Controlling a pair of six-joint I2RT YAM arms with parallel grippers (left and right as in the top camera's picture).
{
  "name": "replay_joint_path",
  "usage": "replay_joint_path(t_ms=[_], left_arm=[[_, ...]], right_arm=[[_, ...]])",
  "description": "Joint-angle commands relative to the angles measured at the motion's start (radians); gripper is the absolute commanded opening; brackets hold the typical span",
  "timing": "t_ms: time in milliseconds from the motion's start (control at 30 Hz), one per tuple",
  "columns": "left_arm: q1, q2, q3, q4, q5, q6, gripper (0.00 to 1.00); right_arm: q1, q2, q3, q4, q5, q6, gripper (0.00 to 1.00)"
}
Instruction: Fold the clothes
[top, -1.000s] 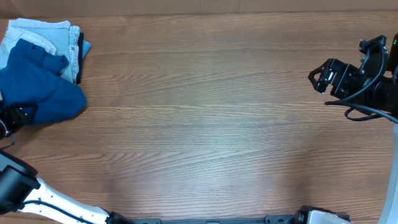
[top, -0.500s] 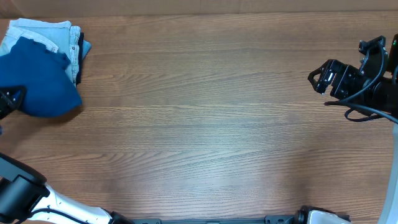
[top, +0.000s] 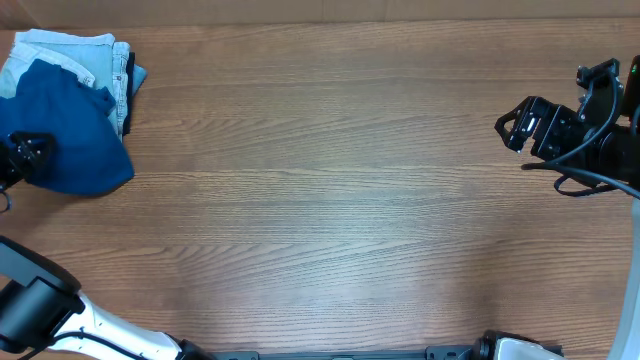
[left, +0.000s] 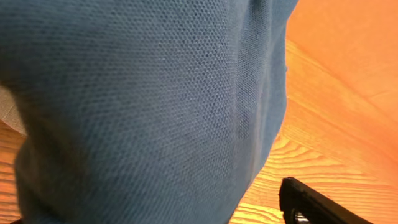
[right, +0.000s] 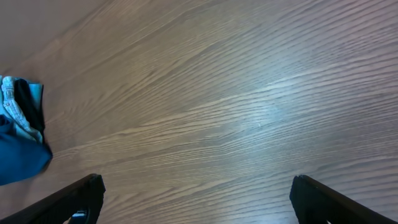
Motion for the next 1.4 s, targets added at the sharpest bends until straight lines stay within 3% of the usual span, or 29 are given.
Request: replay_joint_path(t_ms=[0,100,200,267,333,367,467,600,733,900,1167,1367], left_arm=[[-0.027,-0.022,0.022,0.008,-0.035,0.002,0.92],[-0.039,-0.021,0.022,0.007,-0.089,0.002,0.92],[-0.052,-0.021,0.021,0.007,-0.117,0.003,0.86],[-0.059,-0.021,0.021,0.011,-0.118,0.002,0.58],[-0.062,-0.021,0.021,0.016,-0.074,0.002,0.44],[-0.062,-0.021,0.021,0.027,0.003,0.002,0.32],[-0.062,-0.023,0.048,0.034,0.169,-0.056,0.18],[-0.066,-0.025,0.161,0.027,0.286,-0.275,0.04],[-0.093,-0.044,0.268,0.033,0.292,-0.429,0.04],[-0.158,-0.075,0.358,0.111,0.135,-0.578,0.04],[-0.289,-0.074,0.373,0.513,-0.021,-0.783,0.04],[-0.354,-0.058,0.373,0.658,-0.193,-0.831,0.04]], right_arm=[[-0.001,-0.003,0.024,0.002,-0.003,-0.005,1.0],[-0.001,-0.004,0.024,0.0,-0.003,-0.005,1.0],[-0.001,-0.004,0.024,-0.001,-0.003,-0.005,1.0],[-0.001,-0.004,0.024,-0.002,-0.003,-0.005,1.0],[-0.001,-0.004,0.024,-0.002,-0.004,-0.005,1.0],[-0.001,-0.004,0.024,-0.002,-0.007,-0.005,1.0],[-0.001,-0.004,0.024,-0.002,-0.017,-0.005,1.0],[-0.001,-0.004,0.025,0.003,-0.044,-0.005,1.0],[-0.001,-0.004,0.024,0.007,-0.043,-0.012,1.0],[-0.001,-0.004,0.024,0.016,-0.043,-0.012,1.0],[-0.001,-0.004,0.024,0.017,-0.043,-0.013,1.0],[-0.001,-0.004,0.024,-0.005,-0.037,-0.041,1.0]])
